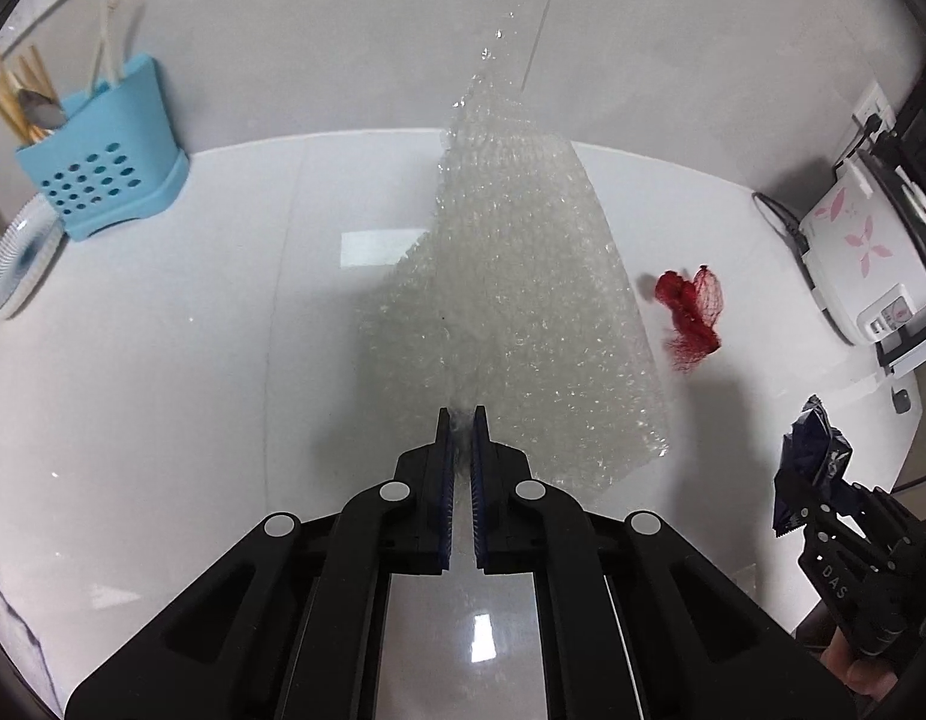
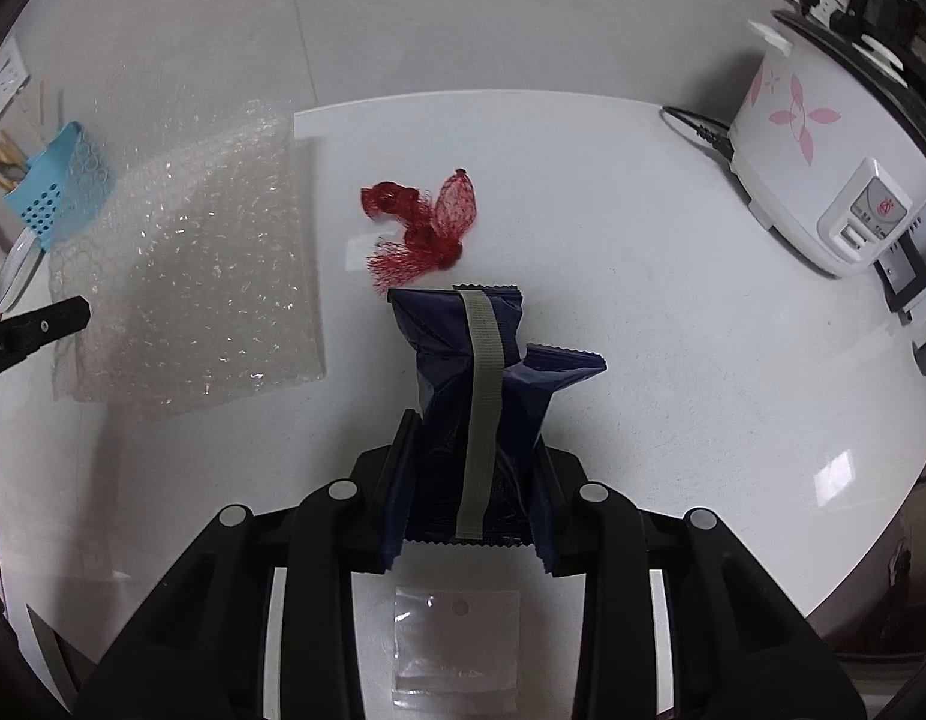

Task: Collect trash
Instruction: 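Lift the bubble wrap with the left tool while the right tool lifts the blue wrapper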

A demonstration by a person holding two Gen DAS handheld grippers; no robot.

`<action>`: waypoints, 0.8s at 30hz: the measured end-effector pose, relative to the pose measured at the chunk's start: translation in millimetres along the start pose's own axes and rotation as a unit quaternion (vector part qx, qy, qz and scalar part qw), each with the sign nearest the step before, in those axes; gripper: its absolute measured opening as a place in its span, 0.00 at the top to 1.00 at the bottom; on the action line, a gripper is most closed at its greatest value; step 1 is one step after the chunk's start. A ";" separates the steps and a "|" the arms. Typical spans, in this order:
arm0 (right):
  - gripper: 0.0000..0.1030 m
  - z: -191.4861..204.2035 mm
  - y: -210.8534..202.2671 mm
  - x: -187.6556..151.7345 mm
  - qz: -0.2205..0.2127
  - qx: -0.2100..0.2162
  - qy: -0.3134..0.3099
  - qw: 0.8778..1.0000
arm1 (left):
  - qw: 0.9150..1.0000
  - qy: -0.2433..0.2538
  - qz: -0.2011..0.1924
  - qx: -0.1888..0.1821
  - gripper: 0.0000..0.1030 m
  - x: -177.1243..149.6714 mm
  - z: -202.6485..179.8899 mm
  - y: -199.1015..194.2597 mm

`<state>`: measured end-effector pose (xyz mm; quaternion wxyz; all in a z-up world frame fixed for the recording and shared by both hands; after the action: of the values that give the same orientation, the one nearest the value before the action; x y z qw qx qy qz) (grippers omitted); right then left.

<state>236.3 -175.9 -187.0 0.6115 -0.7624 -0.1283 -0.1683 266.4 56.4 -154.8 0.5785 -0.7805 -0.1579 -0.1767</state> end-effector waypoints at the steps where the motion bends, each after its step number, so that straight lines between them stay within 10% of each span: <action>1: 0.70 -1.0 -3.9 -0.6 -0.004 0.002 -0.003 1.000 | 1.000 -0.003 -0.003 0.001 0.97 -3.1 -3.2 -3.6; 24: 0.70 -32.5 -122.1 -48.6 -0.084 0.079 -0.076 0.990 | 0.993 -0.062 -0.095 0.042 0.97 -110.1 -54.8 -172.3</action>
<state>139.8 -180.3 -92.2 0.6423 -0.7085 -0.2508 -0.1501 85.9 47.6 -44.5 0.5804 -0.7466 -0.2740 -0.1750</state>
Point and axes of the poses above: each gripper's, at about its wrist camera, not at the fingertips, and y roughly the way its jaws point, z to its left, x to its top, the point moved 7 cm from there along y, roughly the way its jaws point, and after that the axes turned 8 degrees about -x, right-handed, at the moved point
